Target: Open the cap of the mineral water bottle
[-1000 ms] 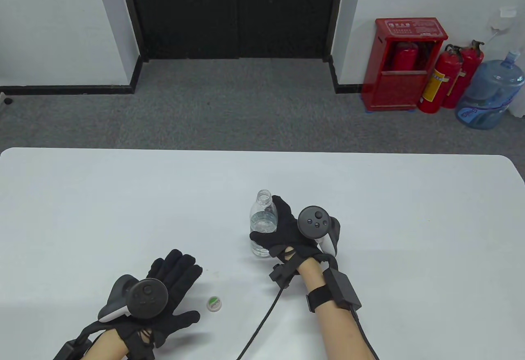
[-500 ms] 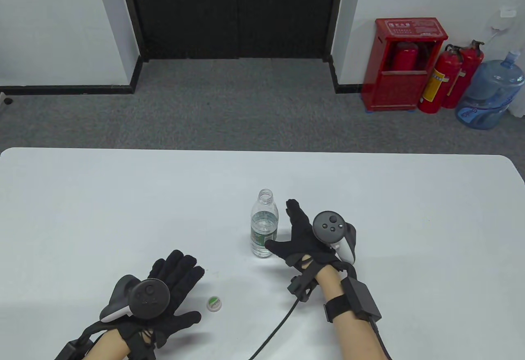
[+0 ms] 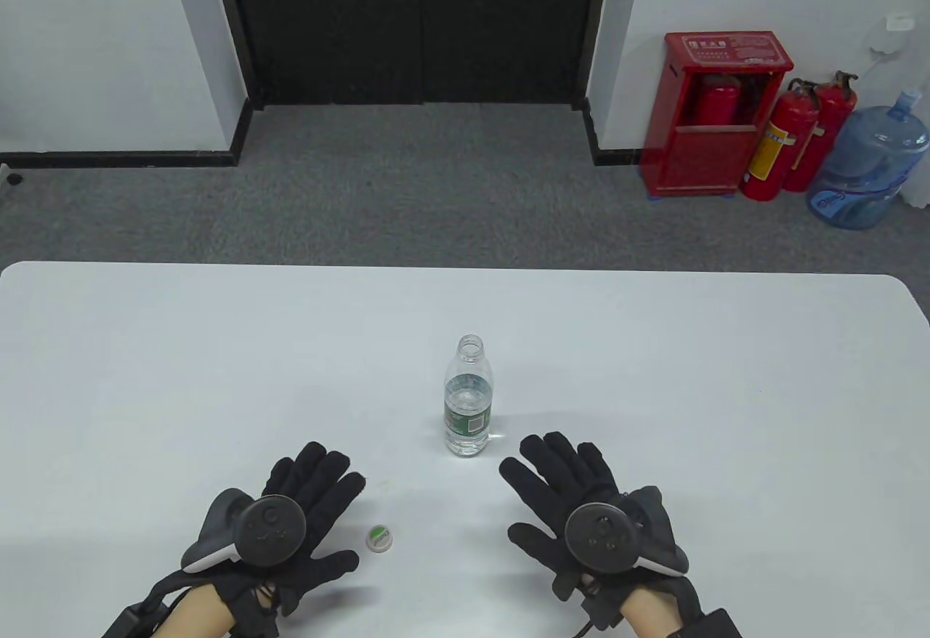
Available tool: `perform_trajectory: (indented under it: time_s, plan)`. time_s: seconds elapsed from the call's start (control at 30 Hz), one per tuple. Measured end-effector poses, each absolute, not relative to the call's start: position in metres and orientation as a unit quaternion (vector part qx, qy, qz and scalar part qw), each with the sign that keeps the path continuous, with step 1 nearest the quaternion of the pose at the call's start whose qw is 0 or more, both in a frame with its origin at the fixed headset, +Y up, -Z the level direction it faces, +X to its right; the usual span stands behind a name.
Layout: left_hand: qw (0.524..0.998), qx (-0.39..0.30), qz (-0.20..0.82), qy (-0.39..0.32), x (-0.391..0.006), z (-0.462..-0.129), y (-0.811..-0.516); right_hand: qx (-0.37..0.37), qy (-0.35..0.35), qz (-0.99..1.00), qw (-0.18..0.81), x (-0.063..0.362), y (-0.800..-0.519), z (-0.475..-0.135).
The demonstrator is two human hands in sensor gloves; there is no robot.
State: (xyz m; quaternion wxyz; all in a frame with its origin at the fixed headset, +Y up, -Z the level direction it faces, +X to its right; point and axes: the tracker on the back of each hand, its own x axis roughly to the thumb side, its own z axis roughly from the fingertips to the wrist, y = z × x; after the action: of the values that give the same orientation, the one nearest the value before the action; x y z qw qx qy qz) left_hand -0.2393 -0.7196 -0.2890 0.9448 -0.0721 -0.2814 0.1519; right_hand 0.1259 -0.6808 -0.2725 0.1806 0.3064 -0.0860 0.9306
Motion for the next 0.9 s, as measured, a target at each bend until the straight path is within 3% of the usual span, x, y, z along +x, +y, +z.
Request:
perform_trajectory:
  time_s: [0.17, 0.9]
  plan:
    - [0.946, -0.072, 0.149, -0.28, -0.238, -0.289, -0.721, 0.314, -0.071, 0.929, 0.182, 0.123, -0.693, -0.26]
    - [0.946, -0.078, 0.15, -0.277, -0.239, -0.29, -0.724, 0.306, -0.081, 0.925, 0.208, 0.128, -0.691, -0.259]
